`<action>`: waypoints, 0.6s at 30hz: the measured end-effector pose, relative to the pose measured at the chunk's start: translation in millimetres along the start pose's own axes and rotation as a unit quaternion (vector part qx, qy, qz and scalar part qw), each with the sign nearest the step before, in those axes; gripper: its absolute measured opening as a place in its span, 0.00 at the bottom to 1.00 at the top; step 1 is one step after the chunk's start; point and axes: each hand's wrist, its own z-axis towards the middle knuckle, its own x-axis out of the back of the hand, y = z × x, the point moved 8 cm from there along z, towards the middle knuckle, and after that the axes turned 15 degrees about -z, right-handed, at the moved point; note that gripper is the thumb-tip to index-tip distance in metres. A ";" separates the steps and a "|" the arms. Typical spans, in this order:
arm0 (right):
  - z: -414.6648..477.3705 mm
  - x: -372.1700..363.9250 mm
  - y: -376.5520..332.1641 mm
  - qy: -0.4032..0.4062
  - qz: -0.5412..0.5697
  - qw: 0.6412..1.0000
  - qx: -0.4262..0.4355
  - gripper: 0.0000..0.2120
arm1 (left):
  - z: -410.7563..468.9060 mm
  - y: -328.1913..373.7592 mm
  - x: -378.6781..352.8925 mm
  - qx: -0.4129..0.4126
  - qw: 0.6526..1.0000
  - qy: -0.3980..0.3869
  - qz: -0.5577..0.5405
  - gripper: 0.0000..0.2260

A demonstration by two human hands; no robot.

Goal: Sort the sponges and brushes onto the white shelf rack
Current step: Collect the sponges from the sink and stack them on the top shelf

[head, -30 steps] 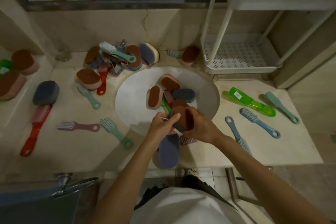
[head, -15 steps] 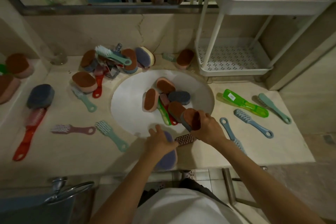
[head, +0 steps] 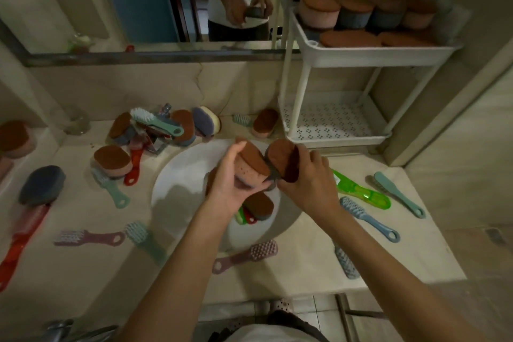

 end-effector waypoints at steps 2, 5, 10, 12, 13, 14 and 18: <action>11.9 27.6 8.2 0.040 -0.018 0.999 0.000 0.37 | -0.8 4.6 -32.3 -0.023 0.998 -0.016 0.055 0.04; 28.5 67.7 29.2 0.074 -0.023 0.997 -0.010 0.37 | 2.4 15.7 -73.5 -0.047 0.994 -0.046 0.086 0.02; 56.6 136.8 61.4 0.143 -0.002 0.990 -0.011 0.37 | 4.3 49.9 -133.6 -0.122 0.984 -0.066 0.116 0.05; 74.5 160.9 72.5 0.165 0.027 0.986 -0.005 0.36 | 1.6 61.6 -163.7 -0.145 0.977 -0.090 0.131 0.04; 85.2 172.3 78.3 0.175 0.049 0.983 -0.001 0.34 | 0.7 66.4 -177.9 -0.152 0.974 -0.102 0.132 0.03; 97.3 182.0 84.4 0.181 0.071 0.981 0.002 0.32 | 0.4 71.6 -190.1 -0.158 0.973 -0.109 0.127 0.02; 147.7 204.5 97.5 0.150 0.112 0.982 0.033 0.28 | 10.4 90.2 -219.9 -0.169 0.973 -0.113 0.105 0.06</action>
